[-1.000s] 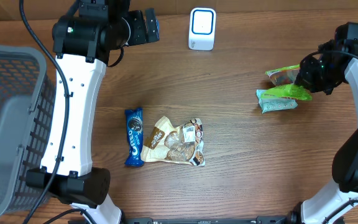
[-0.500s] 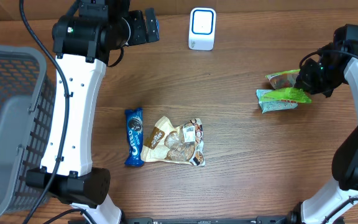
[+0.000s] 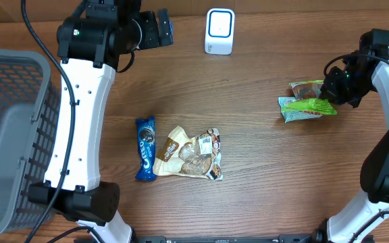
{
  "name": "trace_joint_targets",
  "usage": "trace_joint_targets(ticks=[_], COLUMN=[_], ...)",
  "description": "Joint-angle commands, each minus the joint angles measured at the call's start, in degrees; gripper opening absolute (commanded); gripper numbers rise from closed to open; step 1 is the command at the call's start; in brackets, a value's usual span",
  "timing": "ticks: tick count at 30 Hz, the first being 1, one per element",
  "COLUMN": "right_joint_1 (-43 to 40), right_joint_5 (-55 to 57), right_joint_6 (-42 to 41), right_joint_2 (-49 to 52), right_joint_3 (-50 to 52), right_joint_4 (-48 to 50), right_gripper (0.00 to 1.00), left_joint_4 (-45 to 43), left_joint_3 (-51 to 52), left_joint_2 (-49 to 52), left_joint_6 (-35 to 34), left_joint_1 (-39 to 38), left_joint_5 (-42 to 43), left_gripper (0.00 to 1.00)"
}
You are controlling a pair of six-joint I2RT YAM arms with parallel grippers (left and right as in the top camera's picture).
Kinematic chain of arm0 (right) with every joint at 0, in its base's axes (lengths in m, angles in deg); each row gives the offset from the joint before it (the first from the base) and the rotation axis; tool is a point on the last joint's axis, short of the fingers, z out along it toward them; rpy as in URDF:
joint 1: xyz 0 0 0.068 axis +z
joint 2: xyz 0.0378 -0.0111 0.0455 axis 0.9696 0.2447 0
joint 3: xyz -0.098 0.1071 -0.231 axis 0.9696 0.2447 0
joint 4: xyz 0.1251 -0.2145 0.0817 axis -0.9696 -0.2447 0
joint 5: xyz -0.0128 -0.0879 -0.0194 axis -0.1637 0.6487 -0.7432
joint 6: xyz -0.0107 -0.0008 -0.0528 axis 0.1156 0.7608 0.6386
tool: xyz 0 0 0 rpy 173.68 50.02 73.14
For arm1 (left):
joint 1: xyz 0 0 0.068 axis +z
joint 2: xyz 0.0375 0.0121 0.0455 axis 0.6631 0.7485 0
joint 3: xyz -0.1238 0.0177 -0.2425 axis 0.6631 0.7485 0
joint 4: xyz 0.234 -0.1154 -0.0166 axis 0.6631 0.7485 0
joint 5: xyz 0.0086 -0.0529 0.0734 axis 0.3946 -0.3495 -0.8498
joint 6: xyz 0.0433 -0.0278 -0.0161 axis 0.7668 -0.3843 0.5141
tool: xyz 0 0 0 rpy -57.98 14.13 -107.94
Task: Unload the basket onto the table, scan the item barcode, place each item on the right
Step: 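Carry the Haribo bag right and drop it beside the wipes pack, then move the right gripper to the beige cookie bag and grasp it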
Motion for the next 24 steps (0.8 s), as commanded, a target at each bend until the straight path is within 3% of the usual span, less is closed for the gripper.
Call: trace_joint_targets(ticks=[1, 11, 16, 21, 24], right_joint_1=[-0.28, -0.28, -0.28, 0.02, 0.92], right_joint_5=[0.7, 0.85, 0.83, -3.21, -4.17], right_joint_6=[-0.24, -0.24, -0.22, 4.24, 7.45], right_joint_2=[-0.02, -0.02, -0.02, -0.11, -0.15], right_joint_3=[-0.83, -0.83, -0.85, -5.18, -13.4], right_joint_4=[0.15, -0.09, -0.22, -3.65, -9.64], right_gripper=[0.04, 0.06, 0.41, 0.54, 0.6], left_joint_4=[-0.17, -0.17, -0.17, -0.17, -0.17], left_joint_3=[-1.07, -1.07, -1.07, -1.07, -1.07], left_joint_2=[-1.44, -1.44, -1.44, -1.44, -1.44], left_joint_6=[-0.57, -0.57, -0.57, -0.57, -0.57], left_joint_1=[-0.13, -0.13, -0.13, -0.13, -0.13], left_joint_5=[0.2, 0.2, 0.2, 0.17, 0.17], left_gripper=[0.99, 1.0, 1.0, 1.0, 1.0])
